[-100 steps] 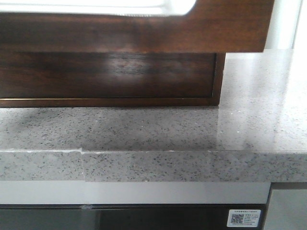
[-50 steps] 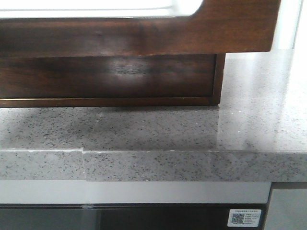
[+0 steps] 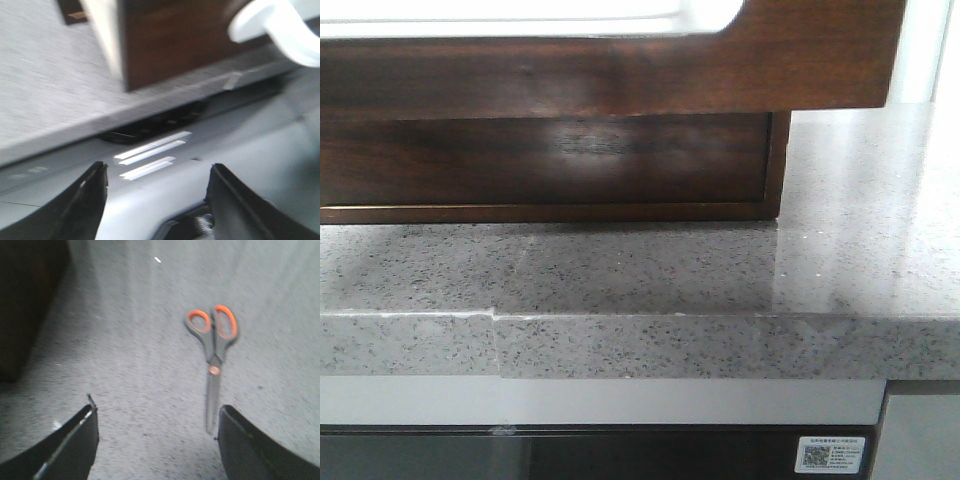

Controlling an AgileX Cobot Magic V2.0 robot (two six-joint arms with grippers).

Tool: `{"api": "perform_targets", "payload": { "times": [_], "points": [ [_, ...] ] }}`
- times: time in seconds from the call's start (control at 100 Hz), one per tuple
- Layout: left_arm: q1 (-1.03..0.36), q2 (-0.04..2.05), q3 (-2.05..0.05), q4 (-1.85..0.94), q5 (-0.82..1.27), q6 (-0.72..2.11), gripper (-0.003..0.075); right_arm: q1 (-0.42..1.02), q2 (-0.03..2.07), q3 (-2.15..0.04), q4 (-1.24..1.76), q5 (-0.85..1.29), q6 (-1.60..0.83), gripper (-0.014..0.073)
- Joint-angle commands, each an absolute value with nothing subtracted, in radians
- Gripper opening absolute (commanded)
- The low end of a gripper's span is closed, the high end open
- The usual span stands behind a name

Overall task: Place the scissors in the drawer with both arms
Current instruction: 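Lower the right gripper onto the grey-and-orange scissors and grasp them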

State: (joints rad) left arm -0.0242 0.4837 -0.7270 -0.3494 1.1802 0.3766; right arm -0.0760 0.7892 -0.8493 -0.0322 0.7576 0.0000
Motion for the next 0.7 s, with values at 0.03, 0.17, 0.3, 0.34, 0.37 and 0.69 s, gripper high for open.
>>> {"api": "perform_targets", "payload": {
  "times": [0.03, 0.17, 0.3, 0.34, 0.37, 0.69],
  "points": [
    [-0.095, 0.471, -0.782, -0.224, 1.036, 0.296, 0.0399, -0.197, 0.886, -0.935, -0.048, 0.754, 0.0, 0.0413],
    [-0.138, 0.429, -0.784, -0.166, 0.874, 0.273, 0.0399, -0.358, 1.025, -0.978, 0.048, 0.806, -0.082, 0.0359],
    [-0.145, 0.421, -0.784, -0.179, 0.739, 0.273, 0.04, -0.403, 1.169, -1.049, 0.12, 0.905, -0.16, 0.0358],
    [-0.145, 0.421, -0.784, -0.187, 0.707, 0.273, 0.0399, -0.403, 1.215, -1.071, 0.12, 0.93, -0.168, 0.0358],
    [-0.145, 0.421, -0.784, -0.196, 0.686, 0.273, 0.04, -0.403, 1.243, -1.091, 0.123, 0.943, -0.173, 0.0358],
    [-0.145, 0.421, -0.784, -0.254, 0.591, 0.273, 0.0399, -0.342, 1.5, -1.24, 0.145, 0.984, -0.25, 0.0355]
  ]
}}
